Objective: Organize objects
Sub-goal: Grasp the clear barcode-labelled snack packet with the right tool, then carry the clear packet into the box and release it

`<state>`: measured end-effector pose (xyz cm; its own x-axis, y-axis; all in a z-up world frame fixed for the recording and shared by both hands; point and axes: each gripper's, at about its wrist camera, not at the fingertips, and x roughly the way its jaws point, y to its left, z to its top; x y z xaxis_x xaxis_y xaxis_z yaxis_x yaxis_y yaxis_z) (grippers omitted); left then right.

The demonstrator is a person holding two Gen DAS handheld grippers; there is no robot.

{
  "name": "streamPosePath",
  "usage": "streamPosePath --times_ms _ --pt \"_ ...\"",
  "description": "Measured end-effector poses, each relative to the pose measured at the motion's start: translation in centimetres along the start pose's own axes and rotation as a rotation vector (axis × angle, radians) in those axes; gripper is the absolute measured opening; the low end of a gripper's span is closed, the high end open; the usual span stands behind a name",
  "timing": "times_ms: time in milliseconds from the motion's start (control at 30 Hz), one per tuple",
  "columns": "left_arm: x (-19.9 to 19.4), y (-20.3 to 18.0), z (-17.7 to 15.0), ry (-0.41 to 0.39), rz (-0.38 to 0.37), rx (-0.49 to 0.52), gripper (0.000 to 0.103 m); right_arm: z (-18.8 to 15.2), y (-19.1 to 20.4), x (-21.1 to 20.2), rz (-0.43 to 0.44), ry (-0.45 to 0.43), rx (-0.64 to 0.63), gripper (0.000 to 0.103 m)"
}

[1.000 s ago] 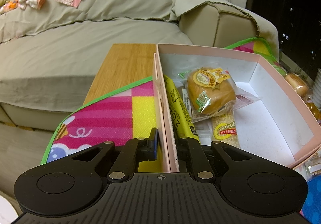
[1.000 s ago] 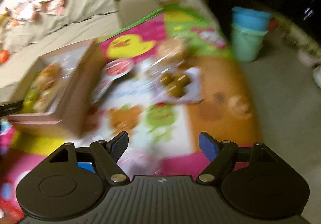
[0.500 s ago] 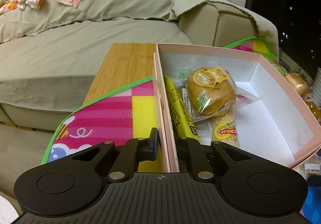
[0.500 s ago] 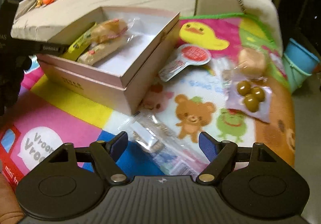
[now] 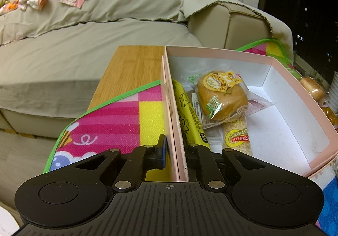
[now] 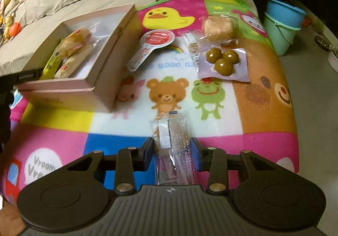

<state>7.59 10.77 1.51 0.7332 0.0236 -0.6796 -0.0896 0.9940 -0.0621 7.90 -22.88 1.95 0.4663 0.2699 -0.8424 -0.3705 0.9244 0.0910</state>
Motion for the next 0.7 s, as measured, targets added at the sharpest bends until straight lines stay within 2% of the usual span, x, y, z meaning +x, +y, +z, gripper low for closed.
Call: streamPosePath --times_ms 133,300,500,700 --pt "0.0 0.0 0.0 0.000 0.000 0.000 0.012 -0.2 0.9 -1.2 0.032 -0.011 -0.008 0.036" --pt "-0.1 -0.1 0.0 0.006 0.006 0.009 0.012 1.1 1.7 -5.3 0.078 -0.101 0.007 0.036" --pt "-0.2 0.0 0.0 0.005 0.006 0.007 0.012 5.3 4.1 -10.7 0.188 -0.291 -0.021 0.036" --pt "-0.2 0.0 0.0 0.003 0.003 0.006 0.012 11.0 7.4 -10.4 0.284 -0.381 -0.047 0.036"
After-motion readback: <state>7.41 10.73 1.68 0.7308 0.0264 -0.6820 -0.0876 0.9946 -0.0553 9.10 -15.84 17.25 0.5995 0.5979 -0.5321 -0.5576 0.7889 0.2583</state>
